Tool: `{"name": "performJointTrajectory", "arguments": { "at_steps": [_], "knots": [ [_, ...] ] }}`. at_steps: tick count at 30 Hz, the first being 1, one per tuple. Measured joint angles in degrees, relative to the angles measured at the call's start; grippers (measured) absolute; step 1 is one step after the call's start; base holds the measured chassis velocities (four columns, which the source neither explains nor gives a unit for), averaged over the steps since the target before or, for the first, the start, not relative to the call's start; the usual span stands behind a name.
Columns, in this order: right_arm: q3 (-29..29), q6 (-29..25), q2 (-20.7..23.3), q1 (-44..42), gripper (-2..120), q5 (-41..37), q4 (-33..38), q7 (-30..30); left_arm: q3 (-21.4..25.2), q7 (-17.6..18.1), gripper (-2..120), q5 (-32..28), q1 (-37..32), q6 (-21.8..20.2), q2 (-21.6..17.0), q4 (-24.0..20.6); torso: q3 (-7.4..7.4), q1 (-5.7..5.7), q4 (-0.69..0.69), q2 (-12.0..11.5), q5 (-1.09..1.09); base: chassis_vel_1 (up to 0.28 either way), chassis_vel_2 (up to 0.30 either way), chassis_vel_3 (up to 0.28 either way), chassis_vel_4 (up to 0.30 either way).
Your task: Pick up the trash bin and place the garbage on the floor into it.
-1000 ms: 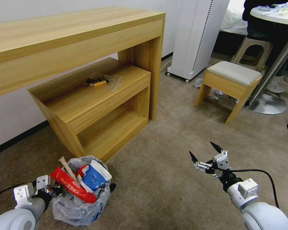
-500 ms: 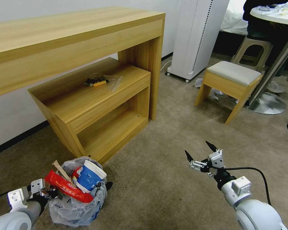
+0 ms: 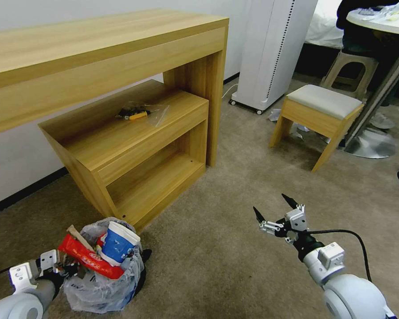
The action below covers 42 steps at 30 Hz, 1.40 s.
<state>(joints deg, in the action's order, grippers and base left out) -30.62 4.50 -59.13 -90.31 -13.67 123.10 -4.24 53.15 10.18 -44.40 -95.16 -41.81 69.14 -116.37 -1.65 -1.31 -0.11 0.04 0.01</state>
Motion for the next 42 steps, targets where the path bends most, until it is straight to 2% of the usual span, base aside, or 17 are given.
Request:
{"name": "performJointTrajectory", "arguments": {
  "at_steps": [4,6,11,12,14,23,26,27,29,30,31,32,33,34,37,40,42],
  "knots": [
    [0.42,0.1,-0.01,0.35,100,-0.08,-0.22,0.12,0.25,-0.38,63,0.35,-0.44,0.72,0.16,0.1,0.0,0.0,0.0,0.0,0.0,0.0,0.0,0.0,0.0],
    [0.89,0.11,-0.21,0.54,100,-0.08,-0.73,0.32,0.9,-0.45,75,0.37,-0.71,0.98,0.2,0.13,0.0,0.0,0.0,0.0,0.0,0.0,0.0,0.0,0.0],
    [1.2,0.12,-0.31,0.62,100,-0.08,-1.01,0.45,1.87,-1.96,81,0.11,-1.0,1.12,0.18,-0.04,0.0,0.0,0.0,0.0,0.0,0.0,0.0,0.0,0.0],
    [1.44,0.12,-0.39,0.77,100,-0.12,-1.18,0.54,2.73,-3.39,92,-0.13,-1.29,1.13,0.13,-0.5,0.0,0.0,0.0,0.0,0.0,0.0,0.0,0.0,0.0],
    [1.63,0.15,-0.41,0.93,100,-0.15,-1.25,0.59,3.5,-4.49,99,-0.42,-1.6,1.1,0.1,-0.97,0.0,0.0,-0.01,0.0,0.0,0.0,0.0,0.0,0.0],
    [2.06,0.88,-0.41,1.96,100,-0.86,-1.17,1.27,10.13,-12.26,100,-0.7,-3.21,-0.25,-0.53,-2.12,0.0,0.0,0.0,0.0,0.01,0.0,0.0,0.0,0.0],
    [1.84,1.28,-0.41,2.14,100,-1.36,-0.57,1.83,12.78,-19.99,100,1.3,-2.9,1.51,-1.34,0.39,0.0,0.0,0.0,0.0,-0.01,0.0,0.0,0.0,0.0],
    [1.84,1.28,-0.41,2.14,100,-1.36,-0.57,1.83,12.78,-19.99,100,1.3,-2.9,1.51,-1.34,0.39,0.0,0.0,0.0,0.0,-0.01,0.0,0.0,0.0,0.0],
    [1.16,1.82,-0.84,1.73,100,-1.78,0.58,2.64,14.49,-30.13,100,3.65,-2.66,7.59,-1.82,4.1,0.0,0.0,0.0,0.0,-0.01,0.0,0.0,0.0,0.0],
    [0.85,1.87,-1.22,1.4,100,-1.79,0.99,2.83,14.82,-32.86,100,4.42,-2.68,10.49,-1.9,5.22,0.0,0.0,0.0,0.0,-0.01,0.0,0.0,0.0,0.0],
    [0.85,1.87,-1.22,1.4,100,-1.79,0.99,2.83,14.82,-32.86,100,4.42,-2.68,10.49,-1.9,5.22,0.0,0.0,0.0,0.0,-0.01,0.0,0.0,0.0,0.0],
    [0.26,1.46,-2.23,-0.11,100,-1.47,1.89,3.29,15.69,-38.34,100,5.58,-2.8,19.42,-1.84,7.41,0.0,0.0,0.0,0.0,0.0,0.0,0.0,0.0,0.0],
    [-0.34,1.04,-3.88,-1.4,100,-0.73,2.79,4.02,16.02,-39.95,100,5.01,-3.29,23.73,-1.47,7.52,0.0,-0.01,0.0,0.0,-0.01,0.0,0.0,0.0,0.0],
    [-0.34,1.04,-3.88,-1.4,100,-0.73,2.79,4.02,16.02,-39.95,100,5.01,-3.29,23.73,-1.47,7.52,0.0,-0.01,0.0,0.0,-0.01,0.0,0.0,0.0,0.0],
    [-1.77,0.37,-9.29,-5.27,100,0.42,6.22,6.9,16.1,-41.69,100,2.95,-5.09,30.52,-0.16,5.97,0.01,0.0,0.0,0.0,0.0,0.0,0.0,0.0,0.0],
    [-2.34,-0.35,-11.28,-7.34,100,1.28,7.94,7.95,15.87,-41.97,100,2.57,-5.98,32.53,0.73,4.71,0.01,0.0,0.0,0.0,0.01,0.0,0.0,0.0,0.0],
    [-3.59,-3.26,-13.97,-11.25,100,4.49,10.61,9.11,15.11,-41.68,100,1.51,-7.9,34.24,2.28,1.5,0.01,0.0,0.0,0.0,0.0,0.0,0.0,0.0,0.0]
  ]
}}
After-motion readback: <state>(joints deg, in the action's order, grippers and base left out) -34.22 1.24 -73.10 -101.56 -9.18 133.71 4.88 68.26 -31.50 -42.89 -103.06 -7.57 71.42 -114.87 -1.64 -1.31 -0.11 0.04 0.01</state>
